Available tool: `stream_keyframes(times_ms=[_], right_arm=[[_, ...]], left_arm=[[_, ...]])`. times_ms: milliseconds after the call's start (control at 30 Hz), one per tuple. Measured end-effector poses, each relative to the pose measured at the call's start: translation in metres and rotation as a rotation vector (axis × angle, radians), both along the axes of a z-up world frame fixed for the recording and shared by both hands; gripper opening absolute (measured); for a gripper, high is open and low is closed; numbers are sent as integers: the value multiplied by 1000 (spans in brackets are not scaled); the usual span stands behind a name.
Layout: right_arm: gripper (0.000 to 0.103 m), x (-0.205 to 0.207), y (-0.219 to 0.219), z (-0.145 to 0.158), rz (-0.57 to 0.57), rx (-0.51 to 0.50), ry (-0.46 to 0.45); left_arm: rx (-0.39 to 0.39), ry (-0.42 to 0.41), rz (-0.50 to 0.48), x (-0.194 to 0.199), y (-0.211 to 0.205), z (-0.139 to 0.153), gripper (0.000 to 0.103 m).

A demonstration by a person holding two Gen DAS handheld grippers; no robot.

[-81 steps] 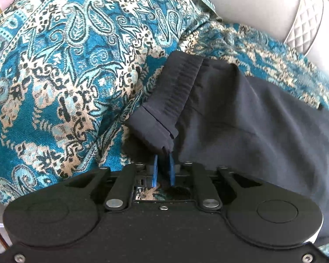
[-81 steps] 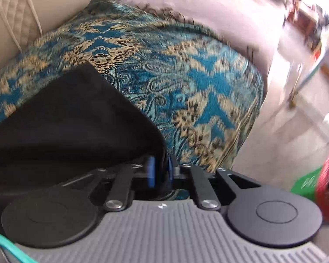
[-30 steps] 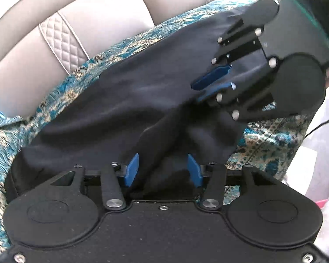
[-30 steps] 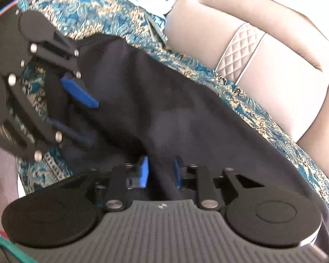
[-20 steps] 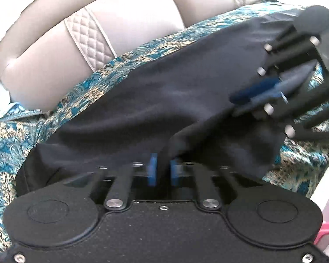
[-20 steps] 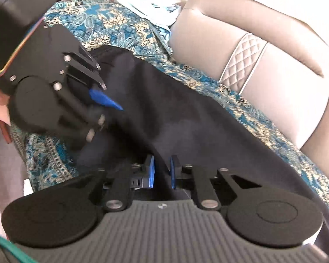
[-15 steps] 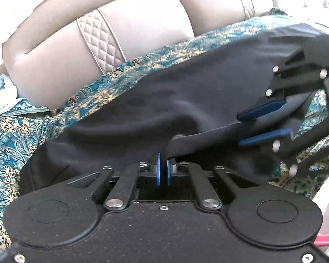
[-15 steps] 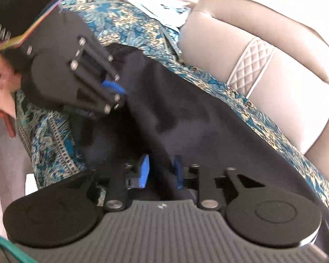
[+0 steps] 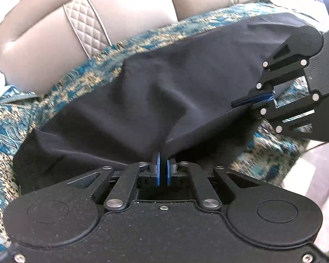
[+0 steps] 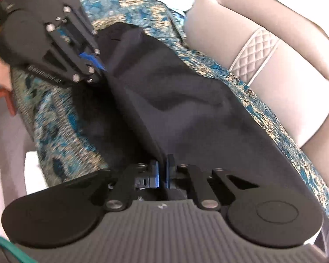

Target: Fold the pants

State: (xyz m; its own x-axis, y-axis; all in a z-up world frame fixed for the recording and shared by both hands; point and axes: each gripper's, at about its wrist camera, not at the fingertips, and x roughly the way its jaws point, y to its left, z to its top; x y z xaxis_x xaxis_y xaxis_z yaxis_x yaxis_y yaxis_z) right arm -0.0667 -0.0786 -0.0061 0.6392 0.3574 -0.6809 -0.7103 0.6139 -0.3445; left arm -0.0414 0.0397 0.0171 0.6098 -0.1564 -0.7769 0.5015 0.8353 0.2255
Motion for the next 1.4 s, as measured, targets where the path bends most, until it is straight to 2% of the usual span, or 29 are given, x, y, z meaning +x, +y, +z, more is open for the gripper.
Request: stream_keyframes(times_ms=[233,333,467,567,633,767,867,933,1067,1100,1133,1200,1267,1367,1400], right_arm=[[9,-5,-2,-6,11,-28,49],[9,-5,-4,-4,11,-26,56],[9,-4,-7,-3,24,-39,67],[9,-7,-11,-3,36,-45,75],[9,-8,-12,-3,41,-47,74],[9,-8,-12,-3,44,-46,83],[9,-10,-13,-3,55,-50,94],[9,-13,-14,-4,70,-56,94],[13,-10,-19,0,68,-24,122],[17,-9,-22,3,61,0,134],[35,-7,-25,6,54,30,144],[39,-2,-33,16,36,120,161],[48,5,-36,24,7,192,163],[58,21,-33,33,-47,287,111],[58,30,-30,35,-68,314,88]], left_arm=[[-10,109,-13,2,2,-11,10],[-52,165,3,6,10,-12,13],[-129,195,47,11,25,-4,17],[-201,173,90,16,40,11,25],[-247,127,128,21,50,23,30],[-318,34,242,40,70,36,32],[-363,28,338,53,85,38,32],[-350,26,364,56,88,34,32],[-234,33,368,58,79,15,32],[-216,34,380,57,79,10,32],[-198,36,400,58,80,3,32],[-164,30,452,58,83,-7,32],[-158,36,506,58,89,-13,34],[-171,36,528,52,91,-14,34],[-164,34,527,51,90,-14,34]])
